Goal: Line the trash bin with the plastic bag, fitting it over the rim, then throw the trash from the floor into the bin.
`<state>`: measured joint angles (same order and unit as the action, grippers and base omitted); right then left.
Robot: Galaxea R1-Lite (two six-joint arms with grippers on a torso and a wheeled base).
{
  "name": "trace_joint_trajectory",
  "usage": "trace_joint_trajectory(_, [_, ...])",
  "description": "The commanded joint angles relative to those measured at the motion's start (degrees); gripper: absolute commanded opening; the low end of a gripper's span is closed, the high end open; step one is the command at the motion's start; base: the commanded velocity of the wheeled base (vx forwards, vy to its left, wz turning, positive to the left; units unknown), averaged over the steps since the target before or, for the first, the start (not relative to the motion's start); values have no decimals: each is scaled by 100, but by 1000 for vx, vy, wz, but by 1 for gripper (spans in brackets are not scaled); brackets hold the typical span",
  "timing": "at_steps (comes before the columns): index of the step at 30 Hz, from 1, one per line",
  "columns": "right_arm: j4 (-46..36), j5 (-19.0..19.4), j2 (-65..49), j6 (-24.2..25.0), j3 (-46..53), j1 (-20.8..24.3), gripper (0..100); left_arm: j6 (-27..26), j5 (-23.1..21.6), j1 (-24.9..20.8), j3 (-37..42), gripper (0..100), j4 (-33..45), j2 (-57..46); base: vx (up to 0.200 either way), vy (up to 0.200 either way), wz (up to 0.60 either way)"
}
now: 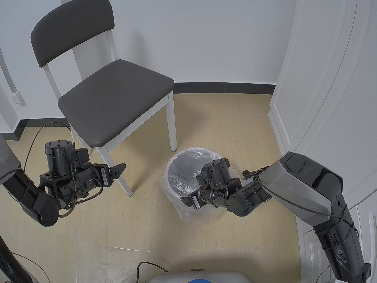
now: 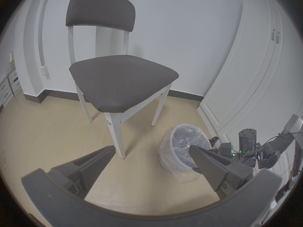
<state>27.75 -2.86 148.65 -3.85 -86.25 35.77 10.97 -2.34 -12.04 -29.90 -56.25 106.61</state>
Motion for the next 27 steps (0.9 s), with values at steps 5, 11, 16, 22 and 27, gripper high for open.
trace_joint_trajectory(5, [-41,278,261,491,-331,-87,0,1,-12,0,-24,100,0,27,0,0,0])
trace_joint_trajectory(11, [-24,286,190,579,-252,-114,0,1,-12,0,-16,100,0,27,0,0,0])
trace_joint_trajectory(16, [12,269,-117,535,143,-26,0,1,-12,-17,2,100,0,44,0,0,0])
trace_joint_trajectory(22, [29,207,-425,385,556,317,0,1,-12,-44,20,100,0,18,0,0,0])
trace_joint_trajectory(27, [29,137,-530,350,706,616,0,-7,-3,-52,55,100,0,0,0,0,0])
